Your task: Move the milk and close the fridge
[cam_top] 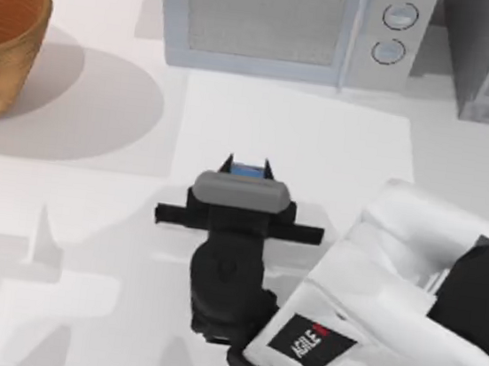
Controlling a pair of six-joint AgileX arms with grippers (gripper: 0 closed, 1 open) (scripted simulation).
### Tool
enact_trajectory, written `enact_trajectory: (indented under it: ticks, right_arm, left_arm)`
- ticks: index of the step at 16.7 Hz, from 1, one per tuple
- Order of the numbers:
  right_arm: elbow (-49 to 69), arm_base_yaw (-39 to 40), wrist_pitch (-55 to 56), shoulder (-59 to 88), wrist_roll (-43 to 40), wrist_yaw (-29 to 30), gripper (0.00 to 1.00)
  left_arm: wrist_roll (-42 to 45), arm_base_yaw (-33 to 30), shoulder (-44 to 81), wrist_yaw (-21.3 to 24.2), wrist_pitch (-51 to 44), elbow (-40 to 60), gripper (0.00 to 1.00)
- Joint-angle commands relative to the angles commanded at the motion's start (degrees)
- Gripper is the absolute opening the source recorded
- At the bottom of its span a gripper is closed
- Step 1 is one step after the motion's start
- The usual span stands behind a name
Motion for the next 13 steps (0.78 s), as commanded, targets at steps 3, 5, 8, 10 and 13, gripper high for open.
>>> enact_trajectory:
  ticks: [3, 5, 8, 10, 13]
  right_arm:
    - [0.0, 0.0, 0.0, 0.0, 0.0, 0.0, 0.00]
    - [0.0, 0.0, 0.0, 0.0, 0.0, 0.0, 0.00]
    - [-0.1, 0.2, -0.2, -0.3, 0.0, 0.0, 0.00]
    - [-0.5, 0.2, -1.4, -2.0, 0.1, -0.1, 0.00]
    - [-1.4, 0.2, -3.9, -5.2, 0.2, 0.0, 0.00]
  left_arm:
    - [0.0, 0.0, 0.0, 0.0, 0.0, 0.0, 1.00]
    - [0.0, 0.0, 0.0, 0.0, 0.0, 0.0, 1.00]
    - [0.0, 0.0, 0.0, 0.0, 0.0, 0.0, 1.00]
    - [0.0, 0.0, 0.0, 0.0, 0.0, 0.0, 1.00]
    - [0.0, 0.0, 0.0, 0.0, 0.0, 0.0, 1.00]
